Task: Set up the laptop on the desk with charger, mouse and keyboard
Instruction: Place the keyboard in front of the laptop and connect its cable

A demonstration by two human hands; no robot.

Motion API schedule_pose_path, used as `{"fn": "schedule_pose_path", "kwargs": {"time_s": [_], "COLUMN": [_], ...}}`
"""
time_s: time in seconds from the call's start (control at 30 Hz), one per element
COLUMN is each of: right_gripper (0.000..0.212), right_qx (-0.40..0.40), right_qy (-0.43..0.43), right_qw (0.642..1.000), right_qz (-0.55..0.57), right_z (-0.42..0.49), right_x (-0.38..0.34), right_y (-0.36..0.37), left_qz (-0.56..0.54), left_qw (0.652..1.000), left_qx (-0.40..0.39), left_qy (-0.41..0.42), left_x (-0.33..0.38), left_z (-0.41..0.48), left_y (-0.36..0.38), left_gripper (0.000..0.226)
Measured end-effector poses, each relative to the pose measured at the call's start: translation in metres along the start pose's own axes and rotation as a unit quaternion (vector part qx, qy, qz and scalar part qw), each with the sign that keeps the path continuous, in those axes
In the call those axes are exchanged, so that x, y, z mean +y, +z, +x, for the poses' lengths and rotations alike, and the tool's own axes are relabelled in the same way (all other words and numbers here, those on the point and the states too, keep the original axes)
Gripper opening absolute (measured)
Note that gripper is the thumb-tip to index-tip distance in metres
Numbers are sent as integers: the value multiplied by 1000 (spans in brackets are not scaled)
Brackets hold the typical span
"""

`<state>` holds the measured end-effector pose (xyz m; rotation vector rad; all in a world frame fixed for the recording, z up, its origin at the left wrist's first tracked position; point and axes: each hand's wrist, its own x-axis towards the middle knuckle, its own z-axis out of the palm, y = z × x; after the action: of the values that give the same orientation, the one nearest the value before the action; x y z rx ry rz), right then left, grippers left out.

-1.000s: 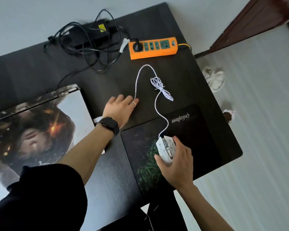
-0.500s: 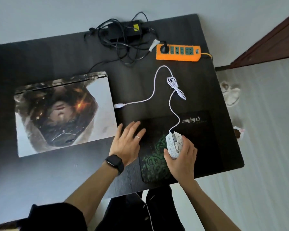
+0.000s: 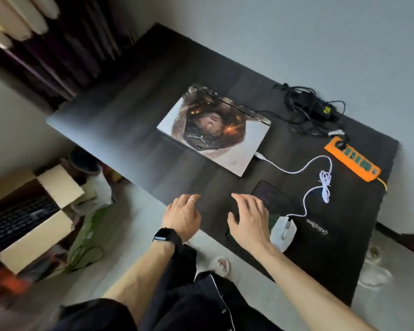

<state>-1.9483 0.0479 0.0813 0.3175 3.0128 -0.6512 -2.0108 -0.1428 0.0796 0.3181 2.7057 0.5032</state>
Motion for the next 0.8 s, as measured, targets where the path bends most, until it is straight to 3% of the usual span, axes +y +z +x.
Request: {"fn": "schedule_pose_path", "kwargs": {"time_s": [0.17, 0.37, 0.53, 0.8], "right_gripper": [42, 39, 37, 39], "right_qx": [-82, -115, -181, -294], "right_qy": [-126, -251, -286, -218], "right_qw": [988, 954, 930, 916], "right_qz": [28, 117, 141, 164], "right_z": [15, 16, -18, -95], "right_x": [-95, -228, -324, -432], "right_y": [-12, -8, 20, 96], "left_qz": [-90, -133, -170, -190], "left_qw": [984, 934, 903, 894], "left_qx": [106, 201, 227, 204], "left_qy": [-115, -265, -324, -351], "left_x": [-63, -169, -252, -381], "left_z": [-68, -161, -236, -323], "left_y": [-41, -83, -97, -105], "left_gripper": [47, 49, 50, 43]}}
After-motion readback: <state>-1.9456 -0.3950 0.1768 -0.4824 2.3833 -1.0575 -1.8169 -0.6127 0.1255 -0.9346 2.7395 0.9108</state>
